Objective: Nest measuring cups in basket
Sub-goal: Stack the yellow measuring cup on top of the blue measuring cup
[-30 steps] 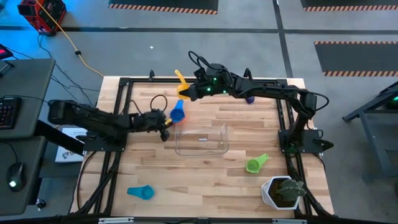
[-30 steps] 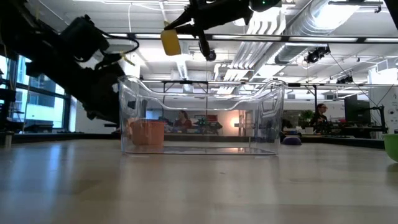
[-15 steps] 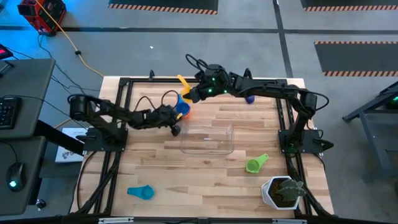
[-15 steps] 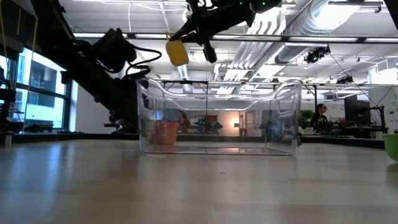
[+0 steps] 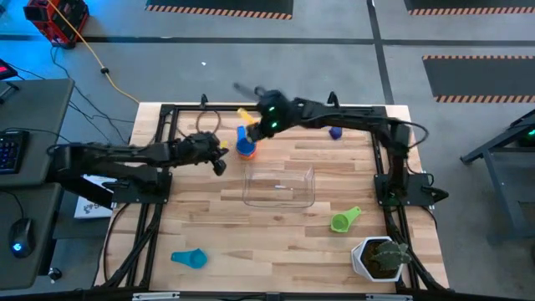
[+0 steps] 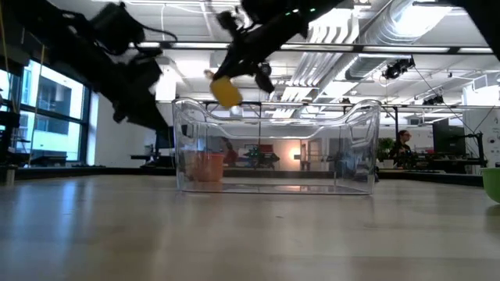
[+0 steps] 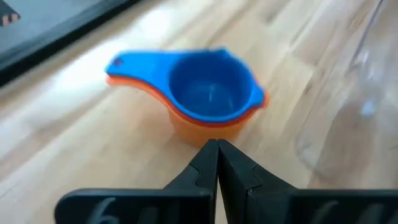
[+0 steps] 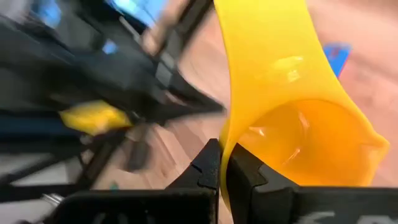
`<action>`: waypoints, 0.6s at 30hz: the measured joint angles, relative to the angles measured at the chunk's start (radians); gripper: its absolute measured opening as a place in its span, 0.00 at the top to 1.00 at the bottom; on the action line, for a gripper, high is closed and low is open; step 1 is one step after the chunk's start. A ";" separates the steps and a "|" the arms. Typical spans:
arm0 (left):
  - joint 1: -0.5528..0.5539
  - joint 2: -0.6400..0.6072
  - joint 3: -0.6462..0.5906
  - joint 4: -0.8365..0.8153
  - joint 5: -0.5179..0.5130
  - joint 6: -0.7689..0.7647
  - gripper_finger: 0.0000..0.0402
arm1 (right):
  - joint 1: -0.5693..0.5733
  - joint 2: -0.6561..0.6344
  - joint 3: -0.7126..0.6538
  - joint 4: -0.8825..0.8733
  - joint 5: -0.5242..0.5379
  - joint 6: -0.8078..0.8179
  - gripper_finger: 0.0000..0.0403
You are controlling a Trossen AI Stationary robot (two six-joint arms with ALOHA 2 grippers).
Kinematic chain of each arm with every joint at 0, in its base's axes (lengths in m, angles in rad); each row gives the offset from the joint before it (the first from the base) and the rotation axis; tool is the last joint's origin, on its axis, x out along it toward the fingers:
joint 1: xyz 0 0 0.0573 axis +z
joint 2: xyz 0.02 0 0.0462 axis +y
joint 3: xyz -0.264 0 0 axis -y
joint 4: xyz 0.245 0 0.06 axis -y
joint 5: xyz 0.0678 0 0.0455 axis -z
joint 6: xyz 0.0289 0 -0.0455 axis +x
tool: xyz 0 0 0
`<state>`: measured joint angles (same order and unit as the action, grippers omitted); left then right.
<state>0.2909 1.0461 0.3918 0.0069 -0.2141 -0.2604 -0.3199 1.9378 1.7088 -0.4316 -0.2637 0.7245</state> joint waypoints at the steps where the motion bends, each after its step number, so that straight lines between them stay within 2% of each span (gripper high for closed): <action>1: 0.000 -0.044 0.000 -0.016 -0.002 -0.011 1.00 | 0.009 0.034 0.032 -0.028 0.001 -0.007 1.00; 5: -0.014 -0.199 0.001 -0.031 -0.009 -0.024 1.00 | 0.033 0.172 0.166 -0.113 0.074 -0.056 1.00; 9: -0.025 -0.308 0.001 -0.040 -0.068 -0.026 1.00 | 0.037 0.276 0.261 -0.184 0.119 -0.070 1.00; 18: -0.025 -0.397 0.001 -0.038 -0.125 -0.025 1.00 | 0.040 0.373 0.300 -0.186 0.175 0.045 1.00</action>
<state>0.2661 0.6492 0.3927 -0.0306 -0.3388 -0.2855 -0.2802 2.3112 2.0087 -0.6179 -0.0884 0.7699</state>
